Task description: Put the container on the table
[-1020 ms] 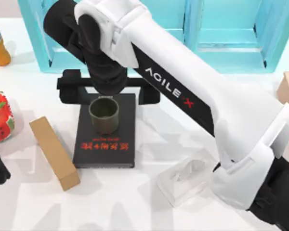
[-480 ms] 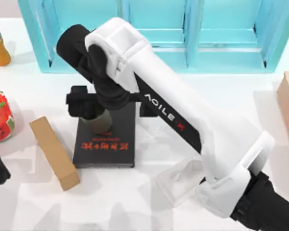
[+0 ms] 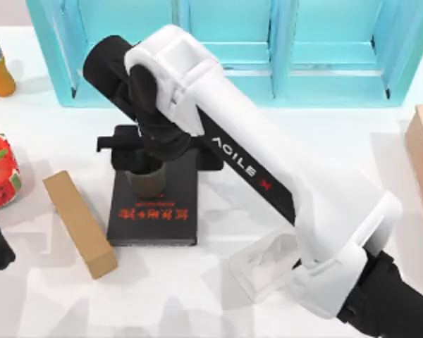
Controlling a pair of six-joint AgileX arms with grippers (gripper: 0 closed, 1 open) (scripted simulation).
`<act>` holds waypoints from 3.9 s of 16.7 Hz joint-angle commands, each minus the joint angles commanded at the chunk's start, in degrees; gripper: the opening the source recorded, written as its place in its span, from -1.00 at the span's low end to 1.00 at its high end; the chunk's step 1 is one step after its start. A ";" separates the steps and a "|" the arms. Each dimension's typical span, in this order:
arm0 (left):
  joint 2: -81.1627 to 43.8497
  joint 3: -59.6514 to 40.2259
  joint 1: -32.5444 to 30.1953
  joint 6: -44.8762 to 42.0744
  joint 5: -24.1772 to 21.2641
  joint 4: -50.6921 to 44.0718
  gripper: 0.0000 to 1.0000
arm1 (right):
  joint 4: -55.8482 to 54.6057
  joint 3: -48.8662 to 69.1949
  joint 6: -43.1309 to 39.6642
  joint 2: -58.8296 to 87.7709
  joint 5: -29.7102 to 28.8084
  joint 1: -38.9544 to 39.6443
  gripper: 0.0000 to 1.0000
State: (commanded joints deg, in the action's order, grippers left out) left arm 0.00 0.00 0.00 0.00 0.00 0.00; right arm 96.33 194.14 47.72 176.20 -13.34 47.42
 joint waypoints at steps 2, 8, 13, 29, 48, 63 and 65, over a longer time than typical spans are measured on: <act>0.00 0.00 0.00 0.00 0.00 0.00 1.00 | 0.00 0.00 0.00 0.00 0.00 0.00 -0.21; 0.00 0.00 0.00 0.00 0.00 0.00 1.00 | 0.00 0.00 0.00 0.00 0.00 0.00 -1.00; 0.00 0.00 0.00 0.00 0.00 0.00 1.00 | 0.00 0.00 0.00 0.00 0.00 0.00 -1.00; 0.00 0.00 0.00 0.00 0.00 0.00 1.00 | -8.92 -27.54 0.00 -18.79 0.31 0.19 -1.00; 0.00 0.00 0.00 0.00 0.00 0.00 1.00 | -5.55 -59.76 -19.00 -41.83 10.76 -19.50 -1.00; 0.00 0.00 0.00 0.00 0.00 0.00 1.00 | -20.99 -76.24 -18.16 -42.83 10.79 -18.64 -1.00; 0.00 0.00 0.00 0.00 0.00 0.00 1.00 | -20.99 -76.24 -18.16 -42.83 10.79 -18.64 -1.00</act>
State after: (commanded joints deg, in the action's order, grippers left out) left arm 0.00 0.00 0.00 0.00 0.00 0.00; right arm 75.33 117.90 29.56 133.37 -2.55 28.77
